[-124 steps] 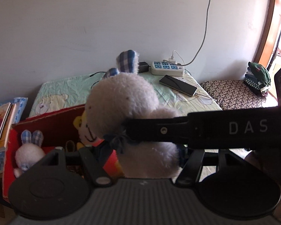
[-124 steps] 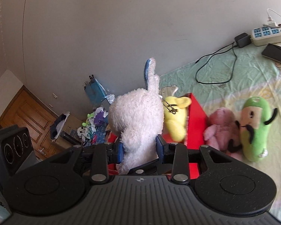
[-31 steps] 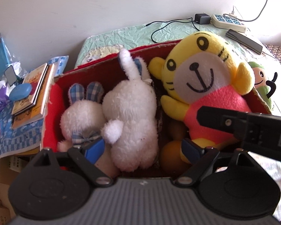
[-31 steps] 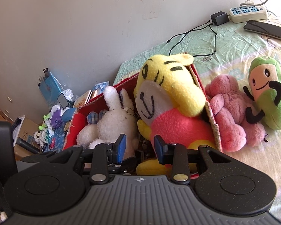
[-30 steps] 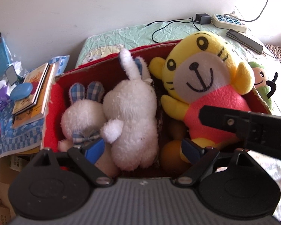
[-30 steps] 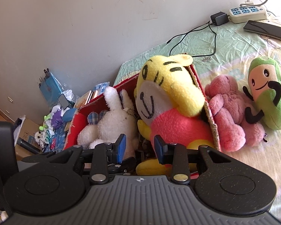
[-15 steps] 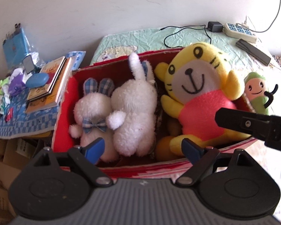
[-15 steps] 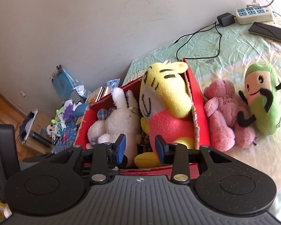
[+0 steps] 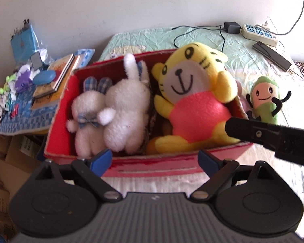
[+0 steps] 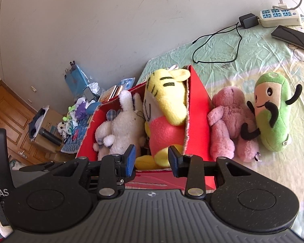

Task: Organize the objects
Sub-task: 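Withdraw the right gripper toward the green bean plush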

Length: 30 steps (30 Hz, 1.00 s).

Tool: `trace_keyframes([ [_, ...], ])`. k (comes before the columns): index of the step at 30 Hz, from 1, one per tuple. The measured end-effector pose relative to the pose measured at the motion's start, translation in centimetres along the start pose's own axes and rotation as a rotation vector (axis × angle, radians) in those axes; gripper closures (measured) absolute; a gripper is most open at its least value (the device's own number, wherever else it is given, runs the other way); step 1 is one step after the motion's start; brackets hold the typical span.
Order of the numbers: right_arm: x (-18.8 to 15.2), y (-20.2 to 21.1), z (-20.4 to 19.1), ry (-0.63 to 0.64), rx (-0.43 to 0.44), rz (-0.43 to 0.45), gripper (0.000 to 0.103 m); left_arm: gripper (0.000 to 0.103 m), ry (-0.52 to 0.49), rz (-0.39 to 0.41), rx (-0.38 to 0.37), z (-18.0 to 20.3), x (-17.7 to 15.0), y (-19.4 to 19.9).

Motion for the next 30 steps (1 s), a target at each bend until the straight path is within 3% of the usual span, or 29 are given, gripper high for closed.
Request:
trace_keyframes([
  [10,0.1,1.2,2.5,-0.013,0.031,-0.032,0.062,0.011,-0.014,-0.033,0.007,3.9,-1.6,-0.3],
  [30,-0.5,3.7,9.4,-0.078,-0.052,-0.064,0.061,0.011,-0.105,-0.077,-0.042,12.3,-2.3,-2.0],
])
Point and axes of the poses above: each gripper's, at about its wrist camera, not at the fingertips, and y roughly against the way its jaws point, z to its right, x to its top, the point moved 2 cm from there along -y, roughly the way its jaws point, and after that the axes turned 5 degrees about z, right-handed, at the moved point
